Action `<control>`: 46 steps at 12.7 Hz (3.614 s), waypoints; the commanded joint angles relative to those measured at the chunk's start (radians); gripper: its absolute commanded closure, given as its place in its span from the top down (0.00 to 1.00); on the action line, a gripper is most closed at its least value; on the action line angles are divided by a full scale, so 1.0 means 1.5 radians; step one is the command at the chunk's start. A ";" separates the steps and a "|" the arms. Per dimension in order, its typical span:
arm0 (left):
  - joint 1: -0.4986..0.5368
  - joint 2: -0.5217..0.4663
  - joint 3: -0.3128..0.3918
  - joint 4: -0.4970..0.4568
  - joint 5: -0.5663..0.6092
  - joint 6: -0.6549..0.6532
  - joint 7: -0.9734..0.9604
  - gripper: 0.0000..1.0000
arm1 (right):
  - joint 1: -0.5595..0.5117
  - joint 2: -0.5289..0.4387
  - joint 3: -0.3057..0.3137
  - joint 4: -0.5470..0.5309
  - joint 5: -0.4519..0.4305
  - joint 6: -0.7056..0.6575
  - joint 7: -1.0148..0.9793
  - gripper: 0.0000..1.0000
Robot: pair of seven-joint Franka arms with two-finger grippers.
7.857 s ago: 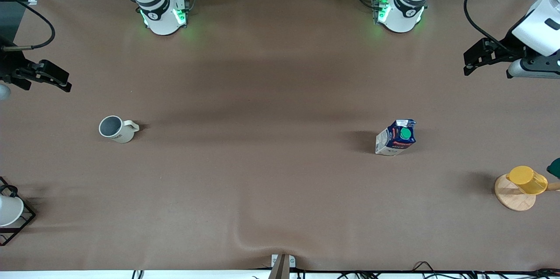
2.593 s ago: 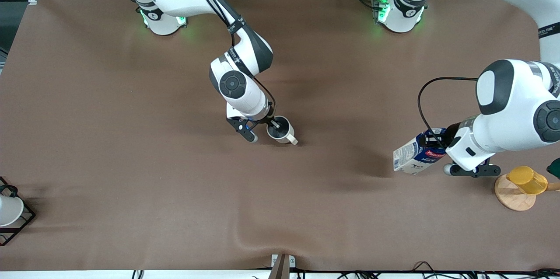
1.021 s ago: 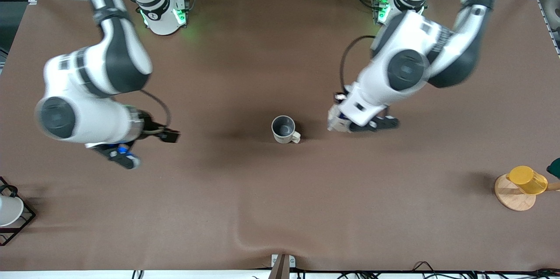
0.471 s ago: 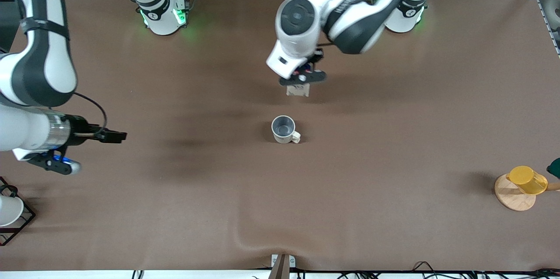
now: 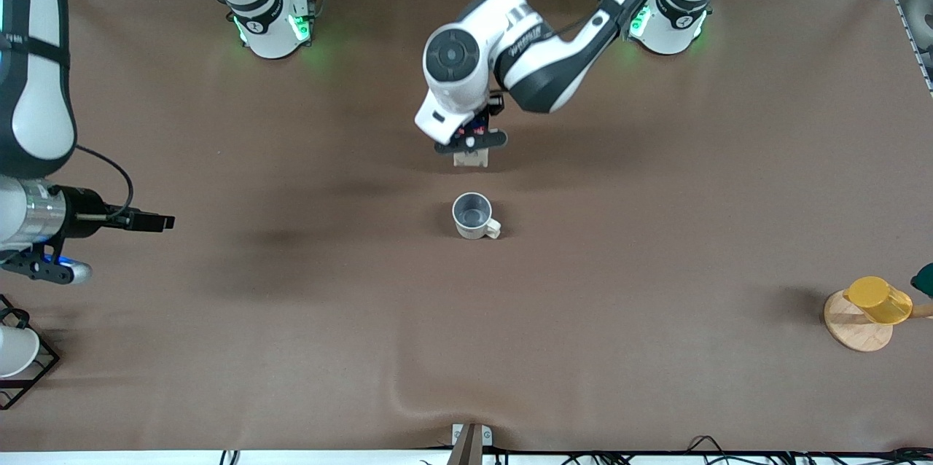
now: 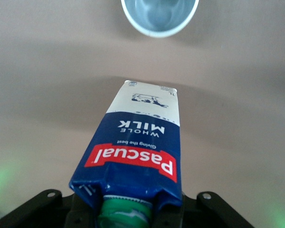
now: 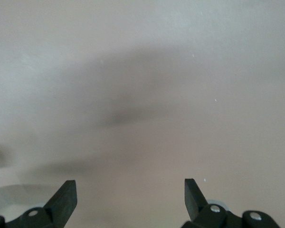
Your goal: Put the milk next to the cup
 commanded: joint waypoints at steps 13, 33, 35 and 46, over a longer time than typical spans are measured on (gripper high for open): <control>-0.003 0.058 0.035 0.026 0.039 0.062 0.054 0.00 | 0.011 -0.232 0.012 -0.129 -0.030 0.107 0.002 1.00; 0.133 -0.112 0.040 0.022 0.118 0.035 0.061 1.00 | 0.020 -0.213 0.013 -0.076 -0.104 0.052 -0.003 1.00; 0.196 -0.132 0.038 0.019 0.117 0.015 0.132 1.00 | 0.019 -0.210 0.012 -0.074 -0.104 0.051 -0.004 1.00; 0.304 -0.368 0.182 -0.119 0.066 -0.137 0.603 1.00 | 0.017 -0.207 0.012 -0.075 -0.097 0.041 -0.005 1.00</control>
